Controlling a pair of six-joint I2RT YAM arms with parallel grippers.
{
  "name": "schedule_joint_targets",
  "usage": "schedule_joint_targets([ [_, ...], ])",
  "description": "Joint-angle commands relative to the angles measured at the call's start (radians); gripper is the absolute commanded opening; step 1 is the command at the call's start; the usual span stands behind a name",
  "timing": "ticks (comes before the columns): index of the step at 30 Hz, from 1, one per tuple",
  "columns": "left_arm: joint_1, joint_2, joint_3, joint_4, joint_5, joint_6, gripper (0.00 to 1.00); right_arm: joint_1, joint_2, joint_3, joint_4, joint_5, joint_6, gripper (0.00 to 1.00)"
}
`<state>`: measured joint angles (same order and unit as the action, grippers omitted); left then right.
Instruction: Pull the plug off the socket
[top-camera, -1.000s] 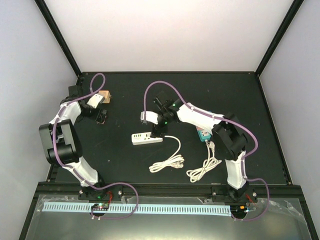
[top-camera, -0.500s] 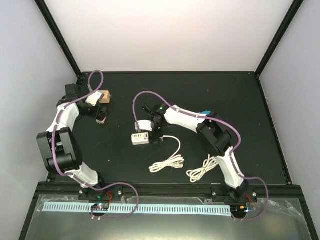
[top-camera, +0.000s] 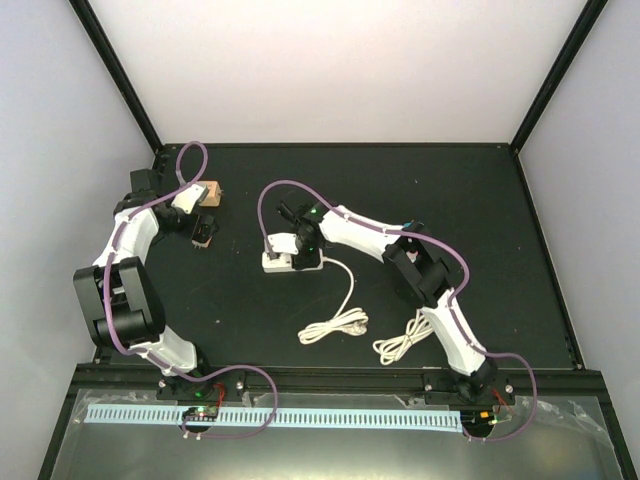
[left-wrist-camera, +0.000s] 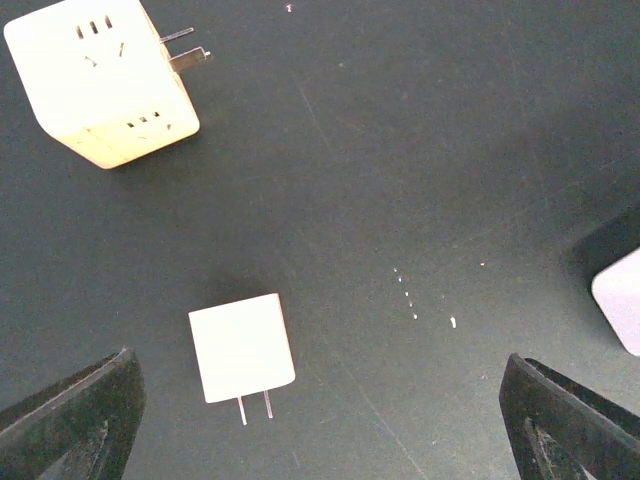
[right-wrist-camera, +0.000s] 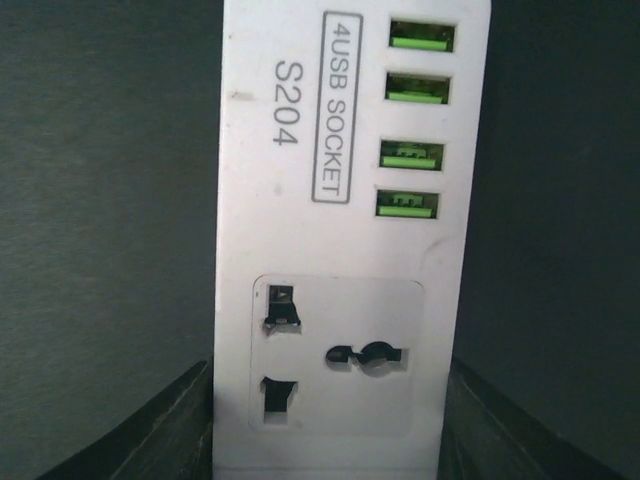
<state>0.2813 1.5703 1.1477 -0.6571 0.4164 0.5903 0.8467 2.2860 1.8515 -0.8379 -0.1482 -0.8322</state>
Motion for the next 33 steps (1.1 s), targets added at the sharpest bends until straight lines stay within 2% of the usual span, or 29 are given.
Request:
schedule_joint_targets([
  [1, 0.001, -0.025, 0.002, 0.004, 0.034, -0.012, 0.99, -0.014, 0.065, 0.067, 0.05, 0.14, -0.039, 0.53],
  [8, 0.0, -0.039, -0.008, -0.02, 0.068, -0.012, 0.99, -0.094, 0.174, 0.247, 0.051, 0.211, -0.065, 0.49],
  [20, -0.003, -0.083, -0.015, -0.031, 0.114, -0.021, 0.99, -0.255, 0.294, 0.394, 0.225, 0.387, -0.112, 0.47],
  [33, -0.016, -0.131, 0.009, -0.063, 0.173, -0.054, 0.99, -0.445, 0.296, 0.388, 0.235, 0.356, -0.132, 0.47],
])
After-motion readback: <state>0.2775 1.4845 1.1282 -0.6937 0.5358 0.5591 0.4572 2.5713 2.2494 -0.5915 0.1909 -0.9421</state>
